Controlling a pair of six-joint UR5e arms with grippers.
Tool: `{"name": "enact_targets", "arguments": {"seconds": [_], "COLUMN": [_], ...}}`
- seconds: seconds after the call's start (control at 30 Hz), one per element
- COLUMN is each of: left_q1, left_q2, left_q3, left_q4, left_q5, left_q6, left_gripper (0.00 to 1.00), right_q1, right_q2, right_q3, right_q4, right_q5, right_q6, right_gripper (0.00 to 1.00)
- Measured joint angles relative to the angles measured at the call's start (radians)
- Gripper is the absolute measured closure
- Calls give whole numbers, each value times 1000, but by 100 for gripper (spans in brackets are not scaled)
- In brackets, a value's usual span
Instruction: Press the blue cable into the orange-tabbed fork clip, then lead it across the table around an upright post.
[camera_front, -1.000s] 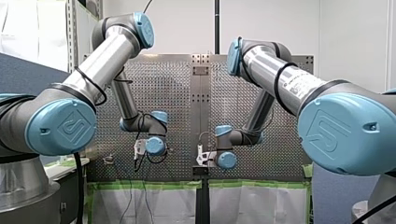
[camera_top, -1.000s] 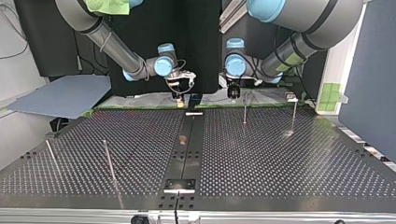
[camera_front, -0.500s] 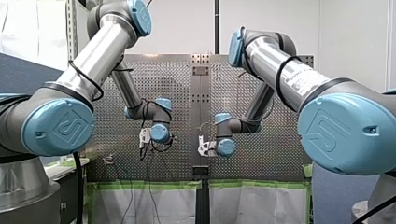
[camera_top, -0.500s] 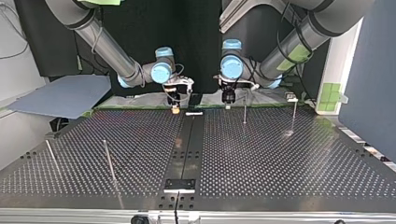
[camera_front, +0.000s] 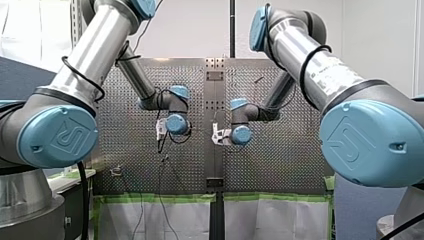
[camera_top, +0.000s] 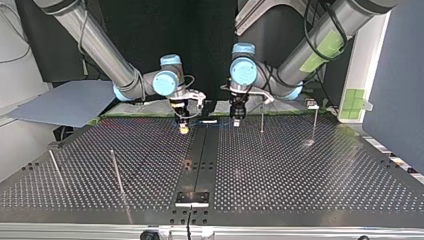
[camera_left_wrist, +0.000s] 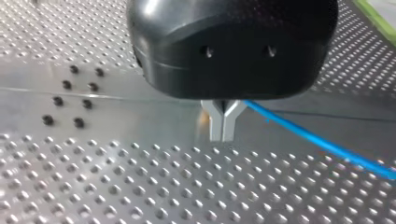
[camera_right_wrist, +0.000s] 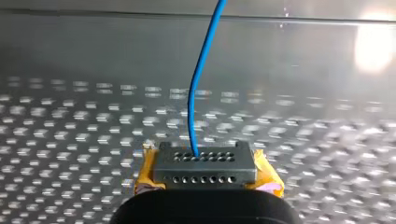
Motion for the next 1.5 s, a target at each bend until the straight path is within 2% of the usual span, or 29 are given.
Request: {"name": "enact_targets", "arguments": {"seconds": [0.37,0.53,0.73,0.93,1.5], "left_q1": [-40,-50,-55,-56,-55], "left_q2": [4,17,52,73,124], "left_q3": [66,93,122,151,196], "left_q4": [-65,-88,-105,-141,-179], "left_q5": [-3,-3,-2,-2,-1], "left_q6": [3,-11,-40,-47,-66], "left_gripper": [98,98,98,98,98], "right_q1": [-1,-2,-4,-6,-12], "right_q2": [-100,-145,-175,-204,-273], "right_q3": [0,0,0,0,-3], "right_q4": [19,32,48,51,56], "right_q5": [-2,-2,-2,-3,-3], "right_q6": [6,6,6,6,6], "right_gripper": [100,100,100,100,100]}}
